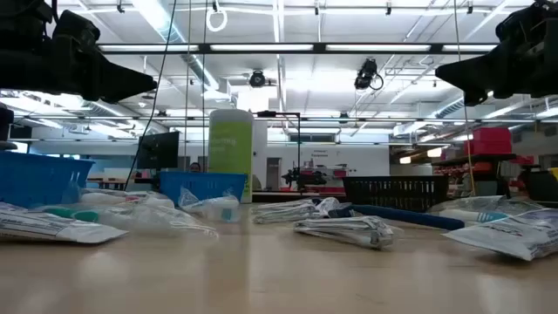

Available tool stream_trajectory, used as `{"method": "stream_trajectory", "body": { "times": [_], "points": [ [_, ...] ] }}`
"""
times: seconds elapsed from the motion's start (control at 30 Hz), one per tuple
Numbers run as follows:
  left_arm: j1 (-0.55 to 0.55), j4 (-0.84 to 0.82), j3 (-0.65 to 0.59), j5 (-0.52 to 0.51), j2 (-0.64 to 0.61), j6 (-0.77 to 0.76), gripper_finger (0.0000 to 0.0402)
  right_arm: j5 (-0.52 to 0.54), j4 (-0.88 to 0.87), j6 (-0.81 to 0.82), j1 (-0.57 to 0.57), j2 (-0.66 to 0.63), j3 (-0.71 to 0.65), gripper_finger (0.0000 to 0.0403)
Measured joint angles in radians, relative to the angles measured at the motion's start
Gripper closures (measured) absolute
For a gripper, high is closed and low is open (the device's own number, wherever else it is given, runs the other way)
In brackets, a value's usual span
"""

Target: Pick & Place Travel size toiletries

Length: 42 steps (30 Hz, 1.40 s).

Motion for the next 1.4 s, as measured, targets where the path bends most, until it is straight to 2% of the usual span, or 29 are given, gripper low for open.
{"method": "stream_trajectory", "body": {
  "times": [0.37,0.57,0.7,0.77,0.93,1.07,1.23,1.4],
  "points": [
    [0.0,0.0,0.0,0.0,0.0,-0.002,0.0233,0.0,0.0,0.0,0.0,0.0,0.0,0.0368],
    [0.0,0.0,0.0,0.0,0.0,-0.129,0.0233,0.0,0.0,0.002,0.0,0.0,0.0,0.0368],
    [0.0,0.003,0.0,0.0,0.0,-0.229,0.0233,-0.011,0.009,0.185,0.001,0.0,0.0,0.0368],
    [0.0,0.003,0.0,0.0,0.0,-0.272,0.0233,0.003,0.01,0.215,0.001,0.0,0.0,0.0368],
    [0.0,0.03,0.0,0.0,0.0,-0.318,0.0233,0.018,0.081,0.164,0.001,0.0,0.0,0.0368],
    [0.0,0.064,0.015,0.0,0.001,-0.331,0.0233,0.02,0.212,0.089,0.001,0.008,0.001,0.0368],
    [0.0,0.07,0.056,0.0,0.005,-0.33,0.0233,0.035,0.219,0.078,0.001,0.087,0.051,0.0368],
    [0.0,0.074,0.109,-0.005,0.088,-0.335,0.0233,0.028,0.217,0.072,0.002,0.254,0.163,0.0368]
  ]
}}
